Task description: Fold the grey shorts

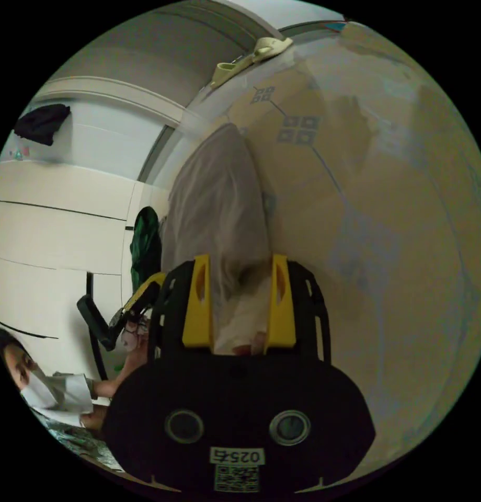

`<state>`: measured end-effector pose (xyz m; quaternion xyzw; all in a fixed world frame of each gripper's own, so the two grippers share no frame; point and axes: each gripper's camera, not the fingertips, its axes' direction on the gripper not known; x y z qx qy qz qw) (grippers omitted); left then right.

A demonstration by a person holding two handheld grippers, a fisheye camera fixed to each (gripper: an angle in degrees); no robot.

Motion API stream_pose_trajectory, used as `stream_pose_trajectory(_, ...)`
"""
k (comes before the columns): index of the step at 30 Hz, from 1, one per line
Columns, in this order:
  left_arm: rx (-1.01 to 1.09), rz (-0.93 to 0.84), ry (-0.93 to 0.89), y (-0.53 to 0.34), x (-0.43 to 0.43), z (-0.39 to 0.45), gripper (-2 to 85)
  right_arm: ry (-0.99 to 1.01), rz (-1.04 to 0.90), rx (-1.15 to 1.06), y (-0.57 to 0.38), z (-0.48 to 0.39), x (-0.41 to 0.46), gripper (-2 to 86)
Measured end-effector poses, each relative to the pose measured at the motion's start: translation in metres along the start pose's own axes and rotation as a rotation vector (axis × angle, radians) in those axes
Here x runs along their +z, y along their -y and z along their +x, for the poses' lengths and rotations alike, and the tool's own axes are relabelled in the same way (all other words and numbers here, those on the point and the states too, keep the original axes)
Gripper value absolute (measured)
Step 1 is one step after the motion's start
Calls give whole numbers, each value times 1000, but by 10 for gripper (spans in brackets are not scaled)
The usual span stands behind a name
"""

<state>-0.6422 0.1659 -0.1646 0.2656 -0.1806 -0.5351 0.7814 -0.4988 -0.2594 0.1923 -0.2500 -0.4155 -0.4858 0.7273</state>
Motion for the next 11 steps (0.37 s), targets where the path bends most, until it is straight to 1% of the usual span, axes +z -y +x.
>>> stream_pose_trajectory(2,126,15,19,-56,-7,35,-1,-34,-102,-22,-72,3,-18,158)
stream_pose_trajectory(3,138,-9,16,-70,-5,42,-2,-35,-131,-22,-93,4,-22,158)
stream_pose_trajectory(4,151,-92,4,-100,5,53,0,-25,-158,4,-141,5,-33,157)
stream_pose_trajectory(5,158,-63,7,-126,-4,62,-1,8,-170,38,-191,5,-46,157)
stream_pose_trajectory(6,158,-45,8,-135,-11,68,-4,35,-166,48,-217,5,-53,157)
stream_pose_trajectory(7,178,-133,-19,-151,-11,79,-6,69,-127,57,-269,0,-71,154)
stream_pose_trajectory(8,188,-124,-36,-166,-18,88,-4,47,-51,50,-321,-10,-92,153)
stream_pose_trajectory(9,197,-133,-45,-173,-20,93,-3,20,0,35,-347,-18,-103,154)
stream_pose_trajectory(10,245,-151,-62,-186,-24,103,-1,-43,135,9,-401,-39,-131,152)
stream_pose_trajectory(11,276,-166,-77,-199,-30,113,-4,-115,339,-21,-459,-68,-163,148)
